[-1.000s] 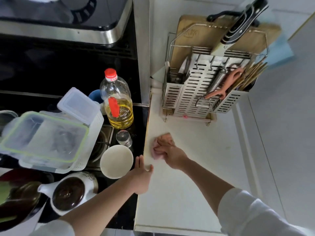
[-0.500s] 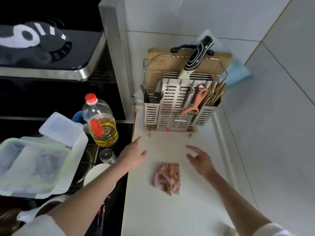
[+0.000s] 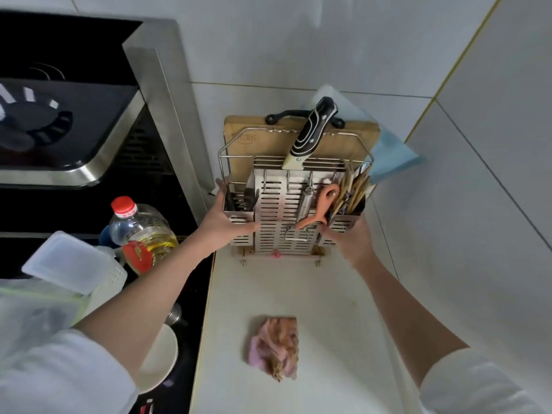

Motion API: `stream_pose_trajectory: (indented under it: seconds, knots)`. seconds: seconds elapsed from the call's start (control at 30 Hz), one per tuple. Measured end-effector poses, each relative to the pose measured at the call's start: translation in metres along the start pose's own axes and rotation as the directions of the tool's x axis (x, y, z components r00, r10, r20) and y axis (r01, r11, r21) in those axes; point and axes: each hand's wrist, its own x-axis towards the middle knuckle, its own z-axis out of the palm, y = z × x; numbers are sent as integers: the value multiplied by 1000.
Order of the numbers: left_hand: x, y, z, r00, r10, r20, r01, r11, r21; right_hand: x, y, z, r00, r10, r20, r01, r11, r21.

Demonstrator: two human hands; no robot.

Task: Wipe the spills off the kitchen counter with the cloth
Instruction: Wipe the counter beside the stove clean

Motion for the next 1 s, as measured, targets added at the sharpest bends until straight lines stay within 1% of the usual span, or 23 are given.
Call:
stream_pose_trajectory:
  seconds: [0.13, 0.23, 0.33, 0.43, 0.5, 0.6, 0.67, 0.77, 0.93, 1.0]
  knots:
    - [-2, 1, 5, 999, 27, -31, -28, 1000, -6, -1, -2, 6, 995, -66, -73, 67, 998, 11]
    - [-4, -4, 9, 996, 50, -72, -52, 998, -21, 7, -1, -3, 996, -90, -19, 91, 996, 23]
    - [-12, -9, 20, 993, 106, -54, -109, 993, -51, 12, 7, -16, 996, -87, 12, 87, 996, 23]
    - [-22, -13, 31, 987, 142, -78, -148, 987, -70, 12, 11, -26, 997, -59, 40, 58, 998, 29]
    - [-30, -17, 37, 985, 150, -89, -159, 983, -92, 10, 10, -31, 995, -71, 63, 71, 997, 13]
    - [-41, -23, 48, 984, 163, -77, -171, 979, -115, 9, 10, -41, 991, -99, 91, 96, 995, 41]
    - [-50, -23, 57, 984, 162, -77, -169, 981, -95, 11, 6, -49, 990, -50, 129, 41, 996, 75]
    - [-59, -25, 72, 984, 174, -45, -177, 980, -87, 14, -1, -63, 976, -25, 218, 4, 995, 95]
    - [-72, -27, 83, 974, 223, 30, -221, 974, -58, 19, -9, -75, 959, 2, 282, -37, 993, 116]
    - [-80, -29, 83, 963, 258, 74, -260, 965, 22, 23, -9, -78, 956, -1, 294, -31, 994, 104]
